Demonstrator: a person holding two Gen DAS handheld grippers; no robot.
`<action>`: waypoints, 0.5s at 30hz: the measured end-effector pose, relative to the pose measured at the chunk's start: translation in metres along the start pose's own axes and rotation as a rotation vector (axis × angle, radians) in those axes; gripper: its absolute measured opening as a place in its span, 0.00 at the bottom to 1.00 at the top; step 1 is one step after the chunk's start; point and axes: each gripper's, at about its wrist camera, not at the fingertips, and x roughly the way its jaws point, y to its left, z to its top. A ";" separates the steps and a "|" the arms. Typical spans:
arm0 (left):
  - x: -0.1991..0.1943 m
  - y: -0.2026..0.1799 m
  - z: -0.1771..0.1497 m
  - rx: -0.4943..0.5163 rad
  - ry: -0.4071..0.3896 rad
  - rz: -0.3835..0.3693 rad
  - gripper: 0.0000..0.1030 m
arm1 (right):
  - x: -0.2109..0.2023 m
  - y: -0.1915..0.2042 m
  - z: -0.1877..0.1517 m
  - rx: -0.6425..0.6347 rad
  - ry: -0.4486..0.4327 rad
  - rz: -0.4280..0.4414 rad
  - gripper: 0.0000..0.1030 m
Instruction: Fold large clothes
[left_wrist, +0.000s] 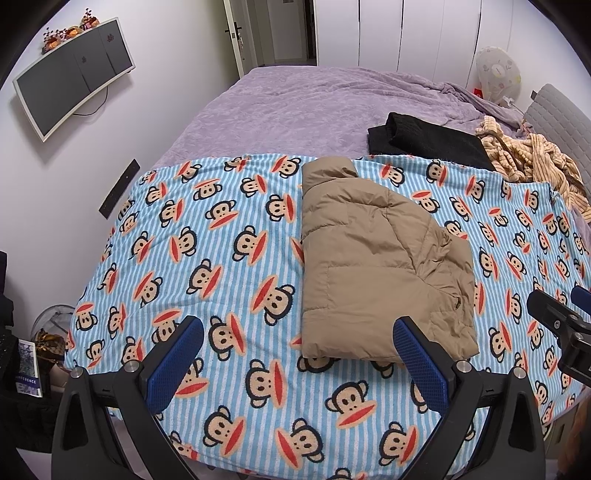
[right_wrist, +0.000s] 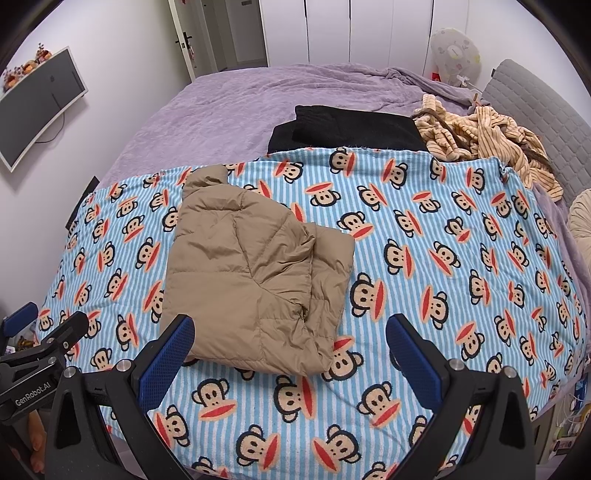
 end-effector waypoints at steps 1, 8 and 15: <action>0.000 0.000 0.000 0.000 0.000 0.000 1.00 | 0.000 0.000 0.000 0.000 0.000 -0.001 1.00; -0.001 0.001 0.000 -0.001 0.000 0.000 1.00 | 0.000 0.000 0.000 -0.001 0.000 0.000 1.00; -0.001 0.000 0.000 0.000 -0.002 0.001 1.00 | 0.000 -0.001 0.000 -0.001 0.000 0.000 1.00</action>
